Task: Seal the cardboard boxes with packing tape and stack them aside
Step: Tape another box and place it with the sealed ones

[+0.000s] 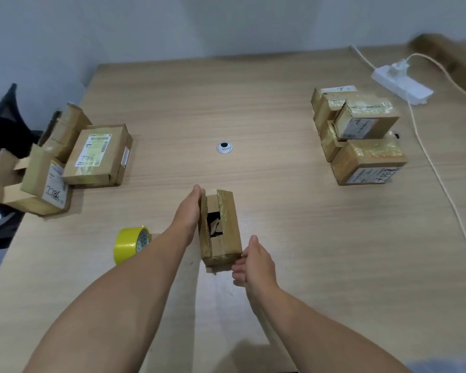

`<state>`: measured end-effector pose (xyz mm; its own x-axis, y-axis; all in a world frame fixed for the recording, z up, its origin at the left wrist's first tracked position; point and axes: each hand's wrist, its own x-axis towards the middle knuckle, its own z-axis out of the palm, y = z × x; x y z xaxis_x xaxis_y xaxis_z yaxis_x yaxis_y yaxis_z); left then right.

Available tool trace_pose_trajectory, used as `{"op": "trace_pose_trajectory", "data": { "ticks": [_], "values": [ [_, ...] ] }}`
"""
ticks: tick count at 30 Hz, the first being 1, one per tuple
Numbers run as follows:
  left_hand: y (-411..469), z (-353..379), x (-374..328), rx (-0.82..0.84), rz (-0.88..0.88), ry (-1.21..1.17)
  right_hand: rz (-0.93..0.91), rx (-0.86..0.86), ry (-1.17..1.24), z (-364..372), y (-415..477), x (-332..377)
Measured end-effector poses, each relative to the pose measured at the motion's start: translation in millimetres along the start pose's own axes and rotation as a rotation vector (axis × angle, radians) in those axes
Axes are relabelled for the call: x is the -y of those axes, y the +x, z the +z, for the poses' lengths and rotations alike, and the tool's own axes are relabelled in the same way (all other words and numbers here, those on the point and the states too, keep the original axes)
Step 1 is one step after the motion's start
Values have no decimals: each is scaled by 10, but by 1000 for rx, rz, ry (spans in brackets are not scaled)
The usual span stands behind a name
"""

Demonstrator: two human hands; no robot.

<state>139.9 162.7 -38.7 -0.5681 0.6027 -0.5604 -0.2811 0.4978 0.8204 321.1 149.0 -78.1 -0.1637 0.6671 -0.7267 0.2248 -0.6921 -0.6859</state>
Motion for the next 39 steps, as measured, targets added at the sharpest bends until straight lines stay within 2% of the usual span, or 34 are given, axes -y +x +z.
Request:
{"op": "trace_pose_trajectory", "data": {
  "ticks": [7,16,26,39],
  "values": [
    [-110,-77,147,-76,5,16,-69,-42,-144,-129,101,140],
    [-388,-175,494,-218,15,-68,-126,-28,-119,-203,163,431],
    [-788,131,667,-401,47,-160,-229,28,-275,-215,255,589],
    [-863,195,794,-416,41,-276,-234,98,-310,-257,318,610]
  ]
}}
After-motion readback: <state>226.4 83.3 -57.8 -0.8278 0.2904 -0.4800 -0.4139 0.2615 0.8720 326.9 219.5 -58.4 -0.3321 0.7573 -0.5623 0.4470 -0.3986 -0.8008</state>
